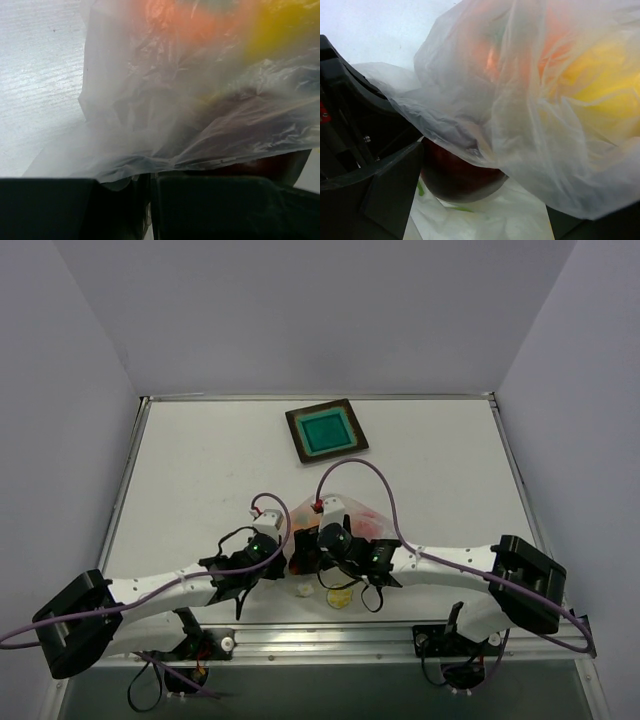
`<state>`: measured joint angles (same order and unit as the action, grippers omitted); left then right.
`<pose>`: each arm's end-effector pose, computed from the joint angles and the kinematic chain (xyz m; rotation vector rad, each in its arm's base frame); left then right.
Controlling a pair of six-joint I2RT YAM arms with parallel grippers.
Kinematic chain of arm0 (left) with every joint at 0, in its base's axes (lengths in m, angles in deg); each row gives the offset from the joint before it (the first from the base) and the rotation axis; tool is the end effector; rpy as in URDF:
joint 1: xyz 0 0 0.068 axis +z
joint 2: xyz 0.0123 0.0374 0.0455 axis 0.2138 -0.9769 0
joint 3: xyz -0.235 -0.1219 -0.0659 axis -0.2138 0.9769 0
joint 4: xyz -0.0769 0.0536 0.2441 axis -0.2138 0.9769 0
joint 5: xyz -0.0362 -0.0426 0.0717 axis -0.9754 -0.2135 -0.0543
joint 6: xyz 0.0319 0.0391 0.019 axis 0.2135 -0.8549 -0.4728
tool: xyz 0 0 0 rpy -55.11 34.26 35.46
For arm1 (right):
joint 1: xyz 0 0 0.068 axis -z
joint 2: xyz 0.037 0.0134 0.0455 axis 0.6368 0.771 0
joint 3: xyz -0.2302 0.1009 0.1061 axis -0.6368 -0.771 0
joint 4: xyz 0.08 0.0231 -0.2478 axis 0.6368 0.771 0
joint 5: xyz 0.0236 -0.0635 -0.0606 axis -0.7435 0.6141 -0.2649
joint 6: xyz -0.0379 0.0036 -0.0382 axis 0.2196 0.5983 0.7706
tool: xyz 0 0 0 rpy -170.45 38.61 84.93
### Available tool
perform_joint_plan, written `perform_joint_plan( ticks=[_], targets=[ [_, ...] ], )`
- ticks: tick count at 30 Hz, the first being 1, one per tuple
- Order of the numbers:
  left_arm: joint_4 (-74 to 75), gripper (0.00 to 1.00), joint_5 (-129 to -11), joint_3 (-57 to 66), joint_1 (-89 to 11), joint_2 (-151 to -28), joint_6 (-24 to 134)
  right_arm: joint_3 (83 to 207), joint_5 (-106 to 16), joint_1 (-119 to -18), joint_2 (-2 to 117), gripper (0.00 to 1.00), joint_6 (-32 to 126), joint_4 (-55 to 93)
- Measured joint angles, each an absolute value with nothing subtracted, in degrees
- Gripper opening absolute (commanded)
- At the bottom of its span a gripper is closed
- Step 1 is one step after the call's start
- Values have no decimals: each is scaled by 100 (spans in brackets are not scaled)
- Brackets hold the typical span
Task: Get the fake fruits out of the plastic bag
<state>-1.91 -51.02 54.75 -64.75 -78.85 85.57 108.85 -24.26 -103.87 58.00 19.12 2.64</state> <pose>0.1345 -0.1638 0.1614 0.0993 2.3188 -0.6740 0.1375 0.2679 0.2063 -0.4037 2.0921 0.8471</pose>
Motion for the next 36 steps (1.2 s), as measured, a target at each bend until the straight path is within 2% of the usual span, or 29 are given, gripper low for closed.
perform_joint_plan(
  ticks=[5,7,8,9,15,25,30,36],
  targets=[
    [-427,2,-4999,5547,-6490,-7966,8629,10885,-2684,-10217,6141,91,1947,85],
    [-504,2,-4960,5560,-6490,-7988,8658,10883,-2789,-10105,6318,82,1968,61],
    [-554,2,-4938,5560,-6492,-8014,8680,10883,-2837,-10070,6386,72,1977,59],
    [-583,2,-4925,5560,-6501,-8036,8690,10883,-2863,-10040,6427,68,1993,61],
    [-618,2,-4811,5562,-6516,-8047,8725,10872,-2872,-10074,5936,50,2014,236],
    [-607,2,-4632,5562,-6549,-7885,8808,10951,-3156,-10184,3888,49,1936,765],
    [-653,2,-4560,5564,-6652,-7883,8848,11576,-3878,-9908,3875,45,1964,811],
    [-1020,2,-4415,5722,-6855,-7898,8848,12487,-4957,-8457,4465,45,1933,188]
  ],
)
